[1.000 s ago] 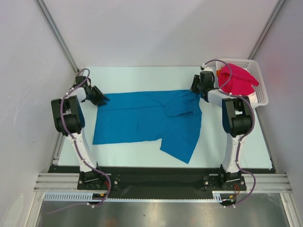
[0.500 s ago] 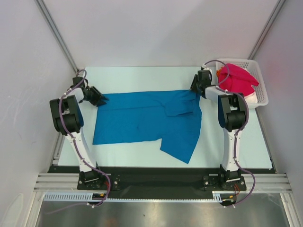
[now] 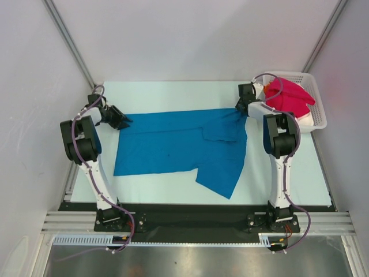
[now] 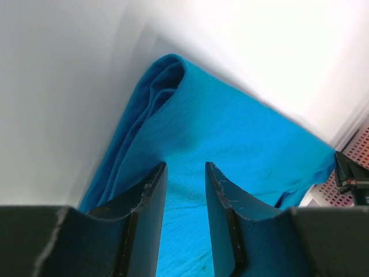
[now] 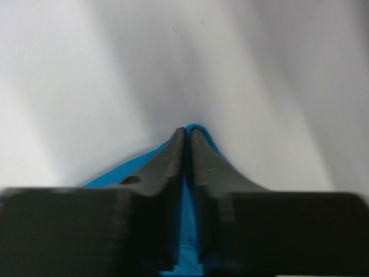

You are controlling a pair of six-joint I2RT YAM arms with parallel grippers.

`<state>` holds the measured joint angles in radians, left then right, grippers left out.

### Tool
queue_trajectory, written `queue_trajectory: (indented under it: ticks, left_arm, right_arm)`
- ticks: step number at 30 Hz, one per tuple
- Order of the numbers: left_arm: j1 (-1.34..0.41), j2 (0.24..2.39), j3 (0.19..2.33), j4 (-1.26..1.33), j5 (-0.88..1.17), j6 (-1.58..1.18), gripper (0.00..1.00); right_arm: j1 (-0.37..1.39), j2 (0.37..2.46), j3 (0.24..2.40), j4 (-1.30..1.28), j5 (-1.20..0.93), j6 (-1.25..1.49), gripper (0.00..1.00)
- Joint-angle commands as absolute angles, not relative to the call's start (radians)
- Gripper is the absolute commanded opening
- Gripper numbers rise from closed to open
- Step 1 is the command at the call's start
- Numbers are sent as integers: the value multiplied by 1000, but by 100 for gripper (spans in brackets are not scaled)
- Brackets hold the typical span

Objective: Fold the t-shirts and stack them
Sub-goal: Fold the tshirt

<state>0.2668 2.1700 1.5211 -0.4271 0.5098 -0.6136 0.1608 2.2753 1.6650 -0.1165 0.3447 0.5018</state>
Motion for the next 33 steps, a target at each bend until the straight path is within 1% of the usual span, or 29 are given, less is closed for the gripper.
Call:
queue_trajectory:
  ticks: [1,2,3,5,6,8,9,11,13,14,16,17,20,22,24,25,26,28,30,31,33]
  left_arm:
    - [276,2197,1537,-410,460,-600,40]
    - [278,2185,1534,-411,445,-586,40]
    - [278,2169,1531,-411,433,-580,41]
    - [273,2105,1519,-411,401,-562,43]
    - [270,2076,1511,-410,391,-557,44]
    - [250,1987,1482,-413,368,-546,47]
    - [241,1955,1468,-411,348,-543,48]
    - [192,1890,1419,-414,327,-540,50]
    - [149,1797,1381,-414,304,-546,51]
    - [94,1769,1346,-413,296,-555,51]
    - [40,1692,1306,-407,293,-569,50]
    - [-15,1669,1249,-394,296,-586,50]
    - [-113,1582,1136,-331,318,-627,50]
    - [-168,1556,1100,-293,331,-638,50]
    - [-262,1565,1086,-267,334,-655,50]
    - [-291,1587,1083,-252,339,-661,47]
    - [-345,1600,1086,-239,339,-679,46]
    - [-394,1629,1089,-197,333,-695,43]
    - [-452,1680,1103,-164,315,-713,43]
    - [-468,1699,1127,-158,308,-718,42]
    - [-508,1770,1156,-141,307,-733,43]
  right_arm:
    - [155,2310,1738,-152,465,520,19]
    - [155,2310,1741,-159,459,517,25]
    - [156,2293,1740,-170,454,499,35]
    - [167,2267,1743,-195,459,476,47]
    - [170,2251,1746,-225,463,451,57]
    - [190,2186,1744,-280,491,416,65]
    - [198,2165,1737,-299,495,405,71]
    - [213,2085,1712,-330,505,368,73]
    - [239,2018,1636,-356,511,359,79]
    - [245,1950,1603,-363,505,359,79]
    - [259,1883,1485,-359,456,377,80]
    - [264,1808,1442,-333,434,396,80]
    - [273,1714,1274,-260,295,426,80]
    - [272,1692,1192,-247,229,451,77]
    - [270,1663,1137,-200,186,466,68]
    - [264,1654,1109,-187,172,474,65]
    - [261,1641,1065,-164,164,480,59]
    - [255,1618,1020,-135,114,492,51]
    - [238,1611,965,-91,75,509,47]
    - [229,1614,950,-71,31,526,47]
    - [209,1624,913,-31,9,543,48]
